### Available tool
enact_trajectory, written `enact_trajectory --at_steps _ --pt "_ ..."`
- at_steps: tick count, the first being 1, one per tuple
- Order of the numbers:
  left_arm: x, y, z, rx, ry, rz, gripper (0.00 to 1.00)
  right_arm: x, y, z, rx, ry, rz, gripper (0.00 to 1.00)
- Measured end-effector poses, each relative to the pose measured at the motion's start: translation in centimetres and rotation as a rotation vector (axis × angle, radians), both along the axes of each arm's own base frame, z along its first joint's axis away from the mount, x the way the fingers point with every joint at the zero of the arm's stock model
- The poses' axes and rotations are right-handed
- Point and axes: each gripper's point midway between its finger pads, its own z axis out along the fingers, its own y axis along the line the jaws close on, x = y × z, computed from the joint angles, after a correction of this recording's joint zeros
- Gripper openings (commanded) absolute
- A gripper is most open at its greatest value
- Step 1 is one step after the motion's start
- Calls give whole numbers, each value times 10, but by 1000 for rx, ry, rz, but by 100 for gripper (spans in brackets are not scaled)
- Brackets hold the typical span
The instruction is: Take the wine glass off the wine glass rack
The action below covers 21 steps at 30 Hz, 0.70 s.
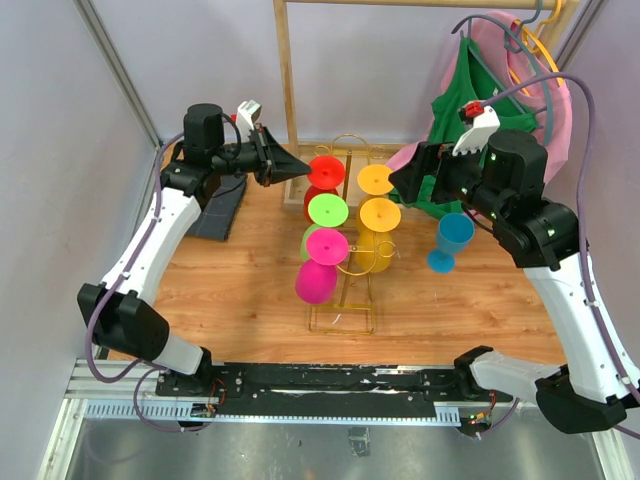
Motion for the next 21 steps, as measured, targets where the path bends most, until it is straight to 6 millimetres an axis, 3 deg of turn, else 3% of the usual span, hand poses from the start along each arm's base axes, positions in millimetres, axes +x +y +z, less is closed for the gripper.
enact_trajectory --at_steps 6,21 --pt "4 12 12 -9 -20 34 0 -1 -1 1 2 -4 0 99" --pt "-8 23 15 -9 -8 52 0 -1 0 0 0 -1 0 99"
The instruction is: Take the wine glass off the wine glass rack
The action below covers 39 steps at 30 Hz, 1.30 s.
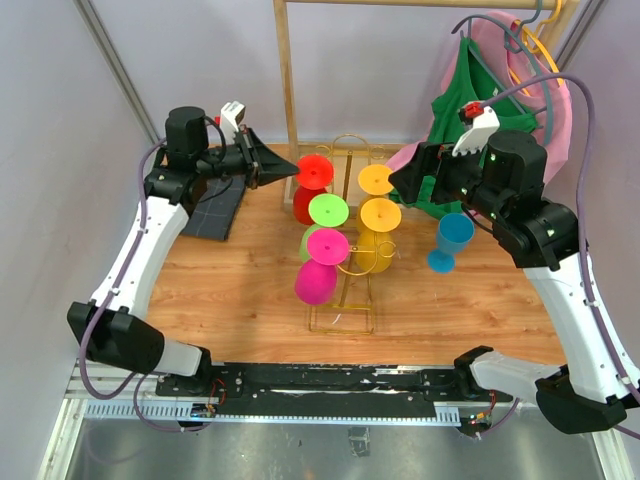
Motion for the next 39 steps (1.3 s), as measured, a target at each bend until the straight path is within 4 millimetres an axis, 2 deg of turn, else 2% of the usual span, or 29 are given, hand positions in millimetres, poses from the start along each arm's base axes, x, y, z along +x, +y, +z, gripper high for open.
enact_trajectory --at_steps 5,9,12,18,20,22,26,29,32,36,39 --pt "-7 5 1 -2 -6 7 0 0 0 -1 -2 3 0 99" --pt "-3 14 0 -5 -5 27 0 0 0 -3 -3 7 0 99" --pt "5 30 -3 -9 4 62 0 0 0 -5 -5 10 0 99" --pt "24 75 -1 7 -44 133 0 0 0 -5 -5 11 1 99" --pt "35 86 8 42 -96 135 0 0 1 -5 -5 12 4 99" --pt "47 90 26 86 -200 117 0 0 2 -6 -4 15 11 99" --pt "51 90 68 174 -464 70 0 5 9 -6 -4 27 32 99" --pt "39 83 99 264 -714 28 0 9 14 -1 -3 27 50 98" --pt "14 59 110 381 -979 -43 0 12 16 7 -12 21 58 99" --pt "-44 16 92 515 -1320 -218 0 14 19 31 -14 -14 78 98" --pt "-67 15 82 621 -1534 -278 0 15 21 51 -3 -44 99 99"
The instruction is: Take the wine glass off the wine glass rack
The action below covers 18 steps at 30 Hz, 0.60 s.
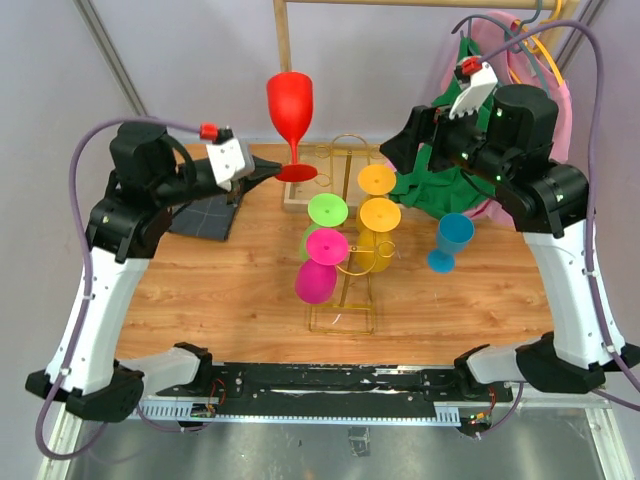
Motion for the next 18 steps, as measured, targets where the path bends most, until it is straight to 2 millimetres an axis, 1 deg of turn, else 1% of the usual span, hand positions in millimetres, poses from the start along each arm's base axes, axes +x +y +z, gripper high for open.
enact_trajectory --at_steps 3,6,8,10,12,13,14,15,18 --pt "-4 13 -4 90 -186 20 0 1 7 17 13 -19 36 99" --pt "-10 23 -19 186 -328 21 0 3 16 24 24 -15 83 99" --pt "-16 30 -30 255 -412 10 0 4 25 23 30 4 128 99" --pt "-24 36 -35 309 -499 -2 0 3 36 19 43 36 184 100" --pt "-35 42 -44 365 -582 -20 0 2 48 15 68 74 239 100" --pt "-43 47 -51 405 -632 -35 0 1 53 12 82 98 268 99" --pt "-45 48 -53 414 -643 -40 0 0 57 10 92 114 288 99" --pt "-52 50 -55 436 -679 -51 0 -1 62 9 106 133 313 98" --pt "-69 58 -69 500 -761 -84 0 -2 74 18 136 145 378 97"
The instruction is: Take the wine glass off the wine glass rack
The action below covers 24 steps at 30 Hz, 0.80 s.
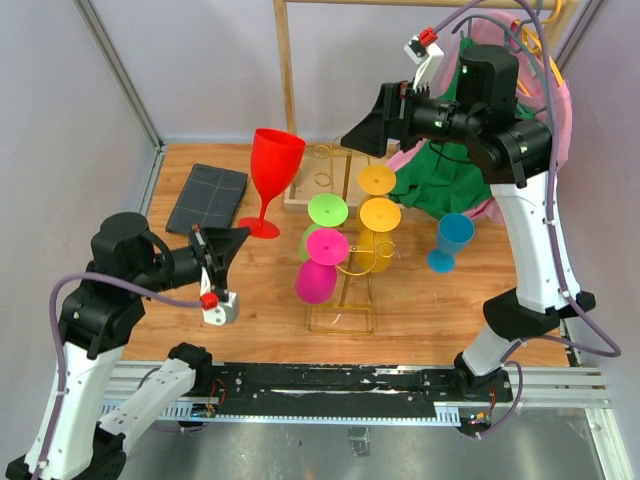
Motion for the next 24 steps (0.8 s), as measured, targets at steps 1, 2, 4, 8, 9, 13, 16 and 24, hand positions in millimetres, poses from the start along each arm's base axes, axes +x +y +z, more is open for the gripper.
enact_trajectory --at_steps 1,2,4,8,9,13,16,24 --pt "-5 2 -6 22 -13 -7 0 0 3 5 11 -8 16 96" --pt "-8 4 -13 45 -23 -13 0 -2 7 11 21 -16 36 96" --pt "-16 8 -29 95 -28 -25 0 -8 13 17 33 -27 69 94" --pt "-25 15 -56 185 -27 -42 0 -35 34 15 25 -16 161 93" --pt "-27 17 -60 200 -28 -44 0 -41 39 14 21 -15 182 93" --pt "-36 23 -70 256 -38 -54 0 -69 59 7 -4 -8 271 93" --pt "-39 25 -74 280 -48 -61 0 -86 70 -3 -40 0 319 93" --pt "-39 27 -79 320 -71 -70 0 -101 94 -34 -136 22 387 92"
